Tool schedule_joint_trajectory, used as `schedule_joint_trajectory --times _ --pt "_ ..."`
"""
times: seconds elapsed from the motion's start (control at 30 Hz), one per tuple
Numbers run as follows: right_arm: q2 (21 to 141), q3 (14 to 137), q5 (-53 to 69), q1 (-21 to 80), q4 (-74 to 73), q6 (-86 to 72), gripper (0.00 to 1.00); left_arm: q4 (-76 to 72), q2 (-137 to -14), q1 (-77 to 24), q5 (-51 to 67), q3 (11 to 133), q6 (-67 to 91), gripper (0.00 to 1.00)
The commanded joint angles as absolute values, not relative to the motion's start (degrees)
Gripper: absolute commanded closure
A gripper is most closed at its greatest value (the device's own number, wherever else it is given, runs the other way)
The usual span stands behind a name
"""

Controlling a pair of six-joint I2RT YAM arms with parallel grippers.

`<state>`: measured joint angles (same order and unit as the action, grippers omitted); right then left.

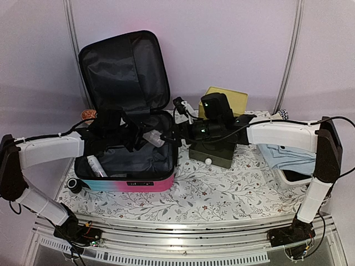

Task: Open, take out, and arrange the luggage
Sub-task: Pass from the left arm to the right

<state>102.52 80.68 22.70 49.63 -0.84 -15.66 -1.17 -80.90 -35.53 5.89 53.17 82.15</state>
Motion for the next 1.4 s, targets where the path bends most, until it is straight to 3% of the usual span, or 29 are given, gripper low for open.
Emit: schedule_joint_trajectory --times 0.0,0.17,0.47,0.73,1.0,1.1,1.27,1.37 --pt "104.1 82.7 25.1 50.9 -3.4 -16.1 0.14 -4.6 -81.9 -37.1 6.4 54.9 82.6 0.64" --pt "106.0 84.4 24.0 51.2 -4.9 -15.8 0.14 -5.1 -83.0 -38.3 7.5 56.0 82.8 0.64" --pt "108.7 86.2 23.1 51.2 -6.1 -15.1 0.25 -5.2 -83.0 -39.3 8.2 56.0 83.6 0.64" --pt "108.8 86.2 17.5 51.2 -7.3 -14.6 0.2 -5.2 -82.5 -39.5 8.5 55.4 84.1 0.64" --pt "108.5 86.2 21.0 51.2 -6.3 -14.2 0.48 -5.2 -82.4 -39.5 8.8 55.3 84.2 0.63" --pt "108.1 85.8 20.6 51.2 -6.1 -14.0 0.54 -5.1 -82.2 -39.6 8.3 55.2 83.8 0.58" --pt "106.4 83.8 18.1 51.1 -5.8 -13.3 0.56 -4.3 -80.8 -39.6 6.2 54.4 83.4 0.29" --pt "104.5 82.0 16.3 50.7 -6.0 -12.0 0.57 -3.8 -80.2 -39.6 6.0 54.1 82.9 0.2"
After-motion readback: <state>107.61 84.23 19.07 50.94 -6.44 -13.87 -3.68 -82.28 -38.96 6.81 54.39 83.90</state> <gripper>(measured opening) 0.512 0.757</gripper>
